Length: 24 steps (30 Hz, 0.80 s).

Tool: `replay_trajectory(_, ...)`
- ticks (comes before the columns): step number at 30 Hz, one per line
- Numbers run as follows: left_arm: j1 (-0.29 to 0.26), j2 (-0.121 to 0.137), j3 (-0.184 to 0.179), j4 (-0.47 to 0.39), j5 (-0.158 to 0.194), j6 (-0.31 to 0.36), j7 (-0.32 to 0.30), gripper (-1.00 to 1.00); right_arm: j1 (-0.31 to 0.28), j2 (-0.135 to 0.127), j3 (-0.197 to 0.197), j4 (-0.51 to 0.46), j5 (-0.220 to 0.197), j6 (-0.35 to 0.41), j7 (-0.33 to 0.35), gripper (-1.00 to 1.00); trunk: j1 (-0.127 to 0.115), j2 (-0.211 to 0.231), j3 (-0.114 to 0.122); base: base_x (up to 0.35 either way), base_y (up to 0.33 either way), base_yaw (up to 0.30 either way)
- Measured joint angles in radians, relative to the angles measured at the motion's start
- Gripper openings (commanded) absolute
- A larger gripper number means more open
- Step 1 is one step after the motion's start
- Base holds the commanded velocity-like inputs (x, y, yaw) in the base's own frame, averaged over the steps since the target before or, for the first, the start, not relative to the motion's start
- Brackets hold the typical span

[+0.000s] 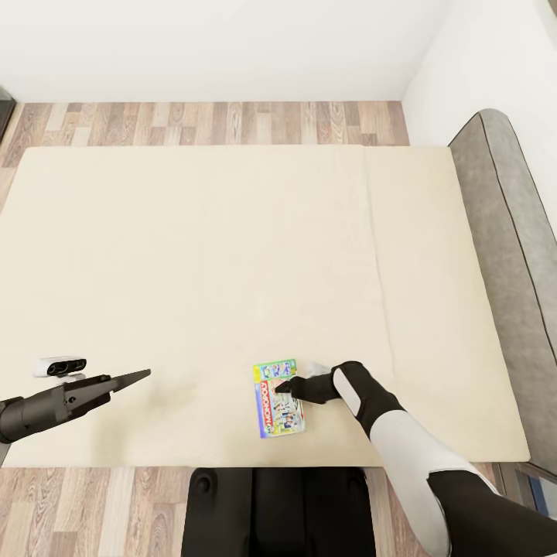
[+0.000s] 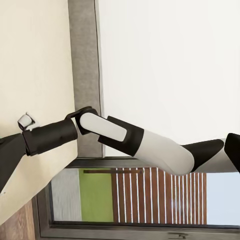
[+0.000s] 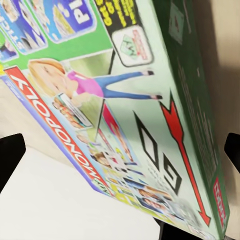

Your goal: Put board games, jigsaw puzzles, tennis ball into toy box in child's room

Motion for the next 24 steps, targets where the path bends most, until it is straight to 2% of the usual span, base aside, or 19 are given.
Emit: replay_trajectory(24, 0.000, 0.002, 0.000, 0.000, 0.000, 0.000, 0.000, 1.00, 0.000, 0.018, -0.001, -0.003, 0.001, -0.001, 0.000, 1.00, 0.000, 0.000, 0.000, 0.000, 0.000, 0.000)
